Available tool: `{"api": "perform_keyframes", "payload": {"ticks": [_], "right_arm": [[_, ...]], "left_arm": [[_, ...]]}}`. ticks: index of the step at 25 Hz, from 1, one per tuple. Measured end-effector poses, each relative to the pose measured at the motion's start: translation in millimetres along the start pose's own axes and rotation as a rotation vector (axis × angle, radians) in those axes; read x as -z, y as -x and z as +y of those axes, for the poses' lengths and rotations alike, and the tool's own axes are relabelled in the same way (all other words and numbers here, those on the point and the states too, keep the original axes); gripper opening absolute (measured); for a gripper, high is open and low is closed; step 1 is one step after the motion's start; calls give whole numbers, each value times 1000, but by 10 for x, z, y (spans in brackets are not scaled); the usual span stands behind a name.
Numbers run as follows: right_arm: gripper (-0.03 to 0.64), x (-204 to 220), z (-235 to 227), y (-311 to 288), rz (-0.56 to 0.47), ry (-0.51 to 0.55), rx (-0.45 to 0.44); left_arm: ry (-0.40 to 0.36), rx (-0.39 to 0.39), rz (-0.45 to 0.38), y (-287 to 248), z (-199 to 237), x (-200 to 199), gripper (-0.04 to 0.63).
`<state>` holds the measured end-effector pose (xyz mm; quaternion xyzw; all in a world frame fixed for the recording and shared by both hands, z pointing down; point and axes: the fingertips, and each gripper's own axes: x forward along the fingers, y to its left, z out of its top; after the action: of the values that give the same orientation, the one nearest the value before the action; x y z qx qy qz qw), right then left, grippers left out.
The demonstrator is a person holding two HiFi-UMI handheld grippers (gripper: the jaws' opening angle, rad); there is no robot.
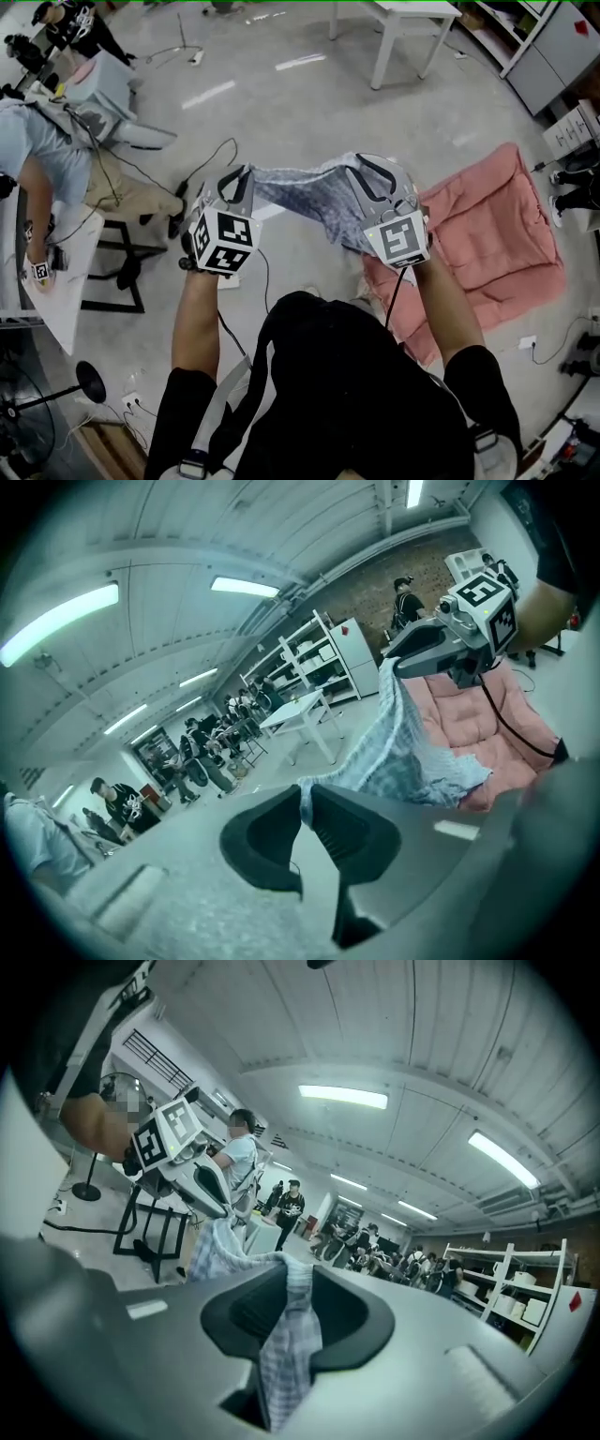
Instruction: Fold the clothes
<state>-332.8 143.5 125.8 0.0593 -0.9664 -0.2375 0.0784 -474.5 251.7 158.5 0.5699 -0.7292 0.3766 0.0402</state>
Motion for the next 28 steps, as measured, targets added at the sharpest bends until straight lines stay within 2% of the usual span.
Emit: {"api": "perform_keyframes", "payload": {"ticks": [13, 22, 28], "right_arm": [[89, -823, 856, -1021, -168, -26, -196], [89, -1321, 1413, -1405, -257, -42, -318], [89, -1529, 1777, -1475, -308, -24, -409]], "left_arm": [[74, -264, 103, 908, 1185, 822, 41], [122, -404, 183, 1578, 1556, 1276, 43], [177, -486, 224, 2047, 1601, 1466, 43]]}}
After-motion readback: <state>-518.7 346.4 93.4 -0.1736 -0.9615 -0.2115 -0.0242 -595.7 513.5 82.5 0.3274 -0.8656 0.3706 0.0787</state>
